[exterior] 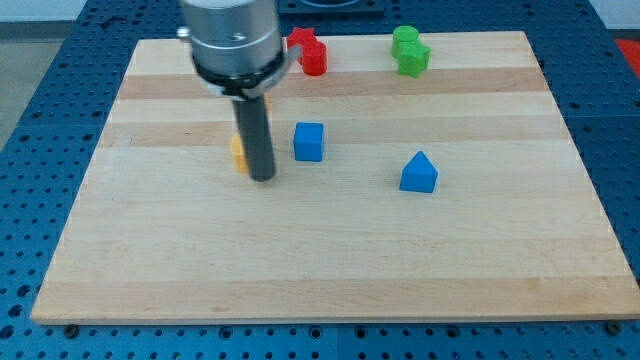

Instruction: Slide the yellow heart near to the yellow hexagon

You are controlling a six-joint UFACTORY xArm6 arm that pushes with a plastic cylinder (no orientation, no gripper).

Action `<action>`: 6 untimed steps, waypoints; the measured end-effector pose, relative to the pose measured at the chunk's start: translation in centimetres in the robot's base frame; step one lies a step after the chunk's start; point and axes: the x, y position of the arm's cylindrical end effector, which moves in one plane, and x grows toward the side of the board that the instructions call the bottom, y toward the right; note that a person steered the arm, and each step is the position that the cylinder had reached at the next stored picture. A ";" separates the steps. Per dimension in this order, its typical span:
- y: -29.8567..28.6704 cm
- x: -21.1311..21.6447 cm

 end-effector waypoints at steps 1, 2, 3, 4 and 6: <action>-1.0 -0.4; -1.5 -3.2; -2.9 -4.1; -6.0 -2.9; -7.3 -5.8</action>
